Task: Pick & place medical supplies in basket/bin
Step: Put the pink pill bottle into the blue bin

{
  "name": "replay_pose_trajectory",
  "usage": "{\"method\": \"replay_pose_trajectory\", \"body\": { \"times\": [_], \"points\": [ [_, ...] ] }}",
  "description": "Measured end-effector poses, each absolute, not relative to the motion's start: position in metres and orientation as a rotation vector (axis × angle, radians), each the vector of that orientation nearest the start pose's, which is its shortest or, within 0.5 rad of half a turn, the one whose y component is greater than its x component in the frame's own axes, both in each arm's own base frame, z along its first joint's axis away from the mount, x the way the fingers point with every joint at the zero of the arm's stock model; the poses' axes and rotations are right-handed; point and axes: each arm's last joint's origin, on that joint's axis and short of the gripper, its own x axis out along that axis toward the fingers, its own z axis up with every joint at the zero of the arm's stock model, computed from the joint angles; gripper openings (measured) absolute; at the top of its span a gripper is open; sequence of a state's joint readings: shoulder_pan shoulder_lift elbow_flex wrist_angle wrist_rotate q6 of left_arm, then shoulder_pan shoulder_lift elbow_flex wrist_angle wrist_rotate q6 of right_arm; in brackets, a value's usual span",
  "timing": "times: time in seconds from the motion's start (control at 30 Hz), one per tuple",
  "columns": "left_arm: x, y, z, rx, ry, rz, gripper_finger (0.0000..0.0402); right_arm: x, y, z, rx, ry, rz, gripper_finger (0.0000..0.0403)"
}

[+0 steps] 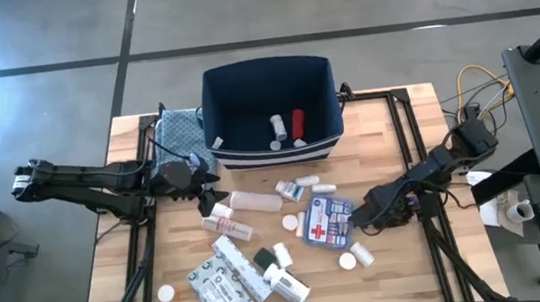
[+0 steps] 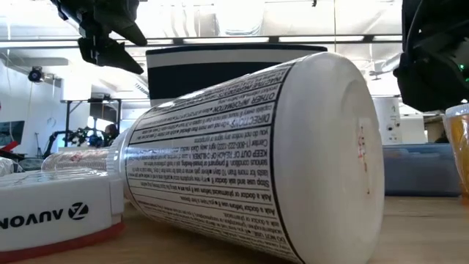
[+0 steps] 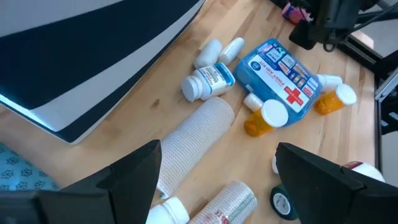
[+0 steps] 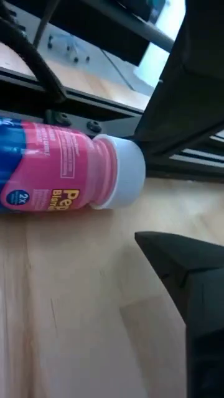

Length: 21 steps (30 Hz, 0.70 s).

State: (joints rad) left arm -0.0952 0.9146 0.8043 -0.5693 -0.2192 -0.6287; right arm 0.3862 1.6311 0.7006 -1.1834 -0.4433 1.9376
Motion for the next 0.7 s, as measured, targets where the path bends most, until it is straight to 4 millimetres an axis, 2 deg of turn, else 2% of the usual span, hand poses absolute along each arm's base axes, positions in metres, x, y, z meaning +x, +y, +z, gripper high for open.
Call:
{"method": "replay_pose_trajectory", "body": {
  "times": [0.2,0.37,0.7],
  "points": [
    [0.184,-0.010,0.285,-0.497,0.606,0.330,0.0295,0.163,0.079,0.131,1.074,1.733,-1.712,0.0216],
    [0.184,-0.009,0.285,-0.489,0.598,0.351,0.0295,0.153,0.075,0.124,1.048,1.726,-1.773,0.0215],
    [0.183,-0.008,0.285,-0.481,0.589,0.374,0.0295,0.147,0.072,0.113,1.088,1.731,-1.740,0.0214]
  ]
}}
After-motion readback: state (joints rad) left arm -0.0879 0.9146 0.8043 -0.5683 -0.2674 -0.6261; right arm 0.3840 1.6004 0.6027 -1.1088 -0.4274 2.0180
